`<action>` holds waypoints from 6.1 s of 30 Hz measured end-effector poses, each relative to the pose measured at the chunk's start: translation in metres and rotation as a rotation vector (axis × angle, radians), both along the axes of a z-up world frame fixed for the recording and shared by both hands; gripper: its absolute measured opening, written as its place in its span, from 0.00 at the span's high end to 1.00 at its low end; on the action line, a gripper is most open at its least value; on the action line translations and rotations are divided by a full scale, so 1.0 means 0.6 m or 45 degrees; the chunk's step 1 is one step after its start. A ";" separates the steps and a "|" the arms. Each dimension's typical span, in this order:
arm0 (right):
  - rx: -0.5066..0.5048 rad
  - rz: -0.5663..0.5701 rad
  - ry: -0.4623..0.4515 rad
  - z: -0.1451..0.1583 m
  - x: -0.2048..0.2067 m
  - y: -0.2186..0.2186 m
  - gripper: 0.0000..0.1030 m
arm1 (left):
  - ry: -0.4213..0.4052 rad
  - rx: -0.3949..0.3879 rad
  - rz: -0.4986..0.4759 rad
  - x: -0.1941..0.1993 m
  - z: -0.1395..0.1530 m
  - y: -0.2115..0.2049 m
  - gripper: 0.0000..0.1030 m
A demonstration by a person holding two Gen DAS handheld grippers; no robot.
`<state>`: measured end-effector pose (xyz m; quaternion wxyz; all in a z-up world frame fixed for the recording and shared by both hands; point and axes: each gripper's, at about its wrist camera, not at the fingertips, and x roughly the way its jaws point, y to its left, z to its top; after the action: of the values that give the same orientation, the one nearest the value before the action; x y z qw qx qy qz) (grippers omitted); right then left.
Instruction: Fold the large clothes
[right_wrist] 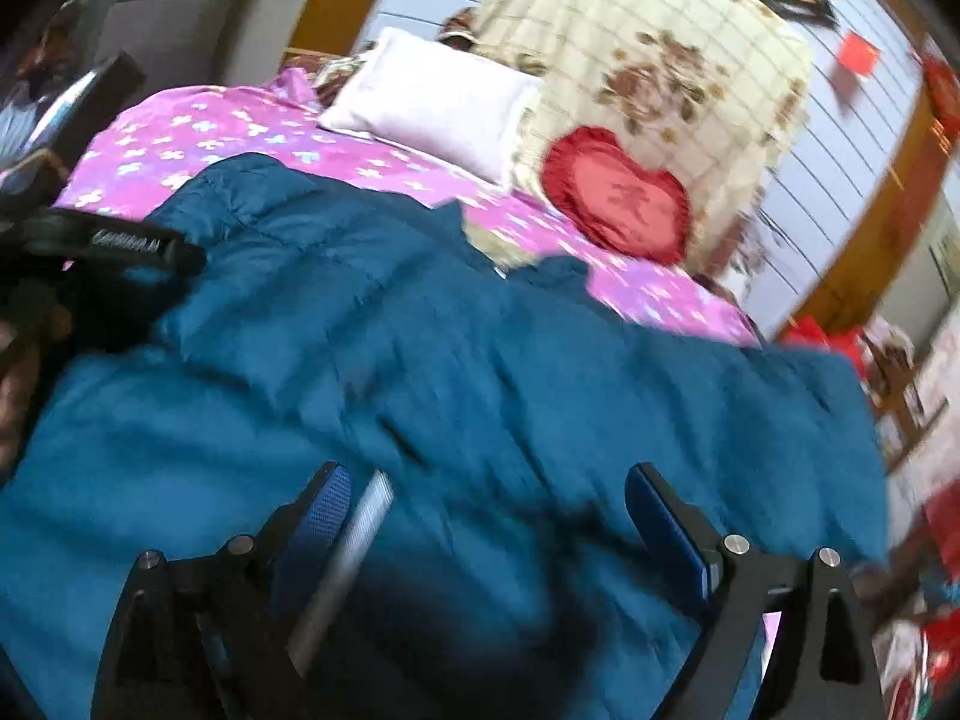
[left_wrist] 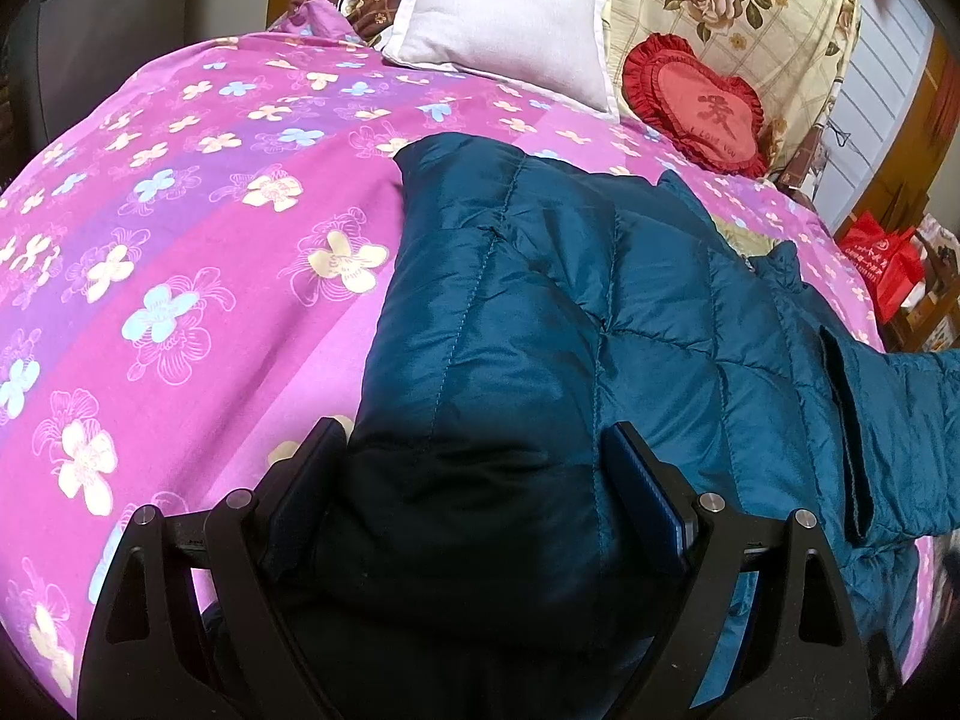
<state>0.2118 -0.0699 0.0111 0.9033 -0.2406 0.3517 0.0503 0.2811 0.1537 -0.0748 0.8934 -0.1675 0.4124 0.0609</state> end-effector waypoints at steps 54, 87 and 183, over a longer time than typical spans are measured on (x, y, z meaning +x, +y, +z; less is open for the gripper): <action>0.579 -0.554 -0.026 0.047 -0.052 -0.298 0.08 | -0.205 -0.042 -0.355 -0.006 0.115 -0.022 0.94; 0.663 -0.287 0.368 -0.062 0.184 -0.305 0.00 | -0.014 0.313 -0.137 0.050 -0.005 -0.096 0.34; 0.360 -0.322 0.255 -0.017 -0.161 -0.301 0.00 | 0.060 0.274 -0.266 -0.105 0.056 -0.067 0.31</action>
<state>0.1151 -0.2503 0.0010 0.8876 -0.0593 0.4566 0.0090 0.2178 0.1136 -0.0413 0.8977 -0.0256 0.4395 0.0155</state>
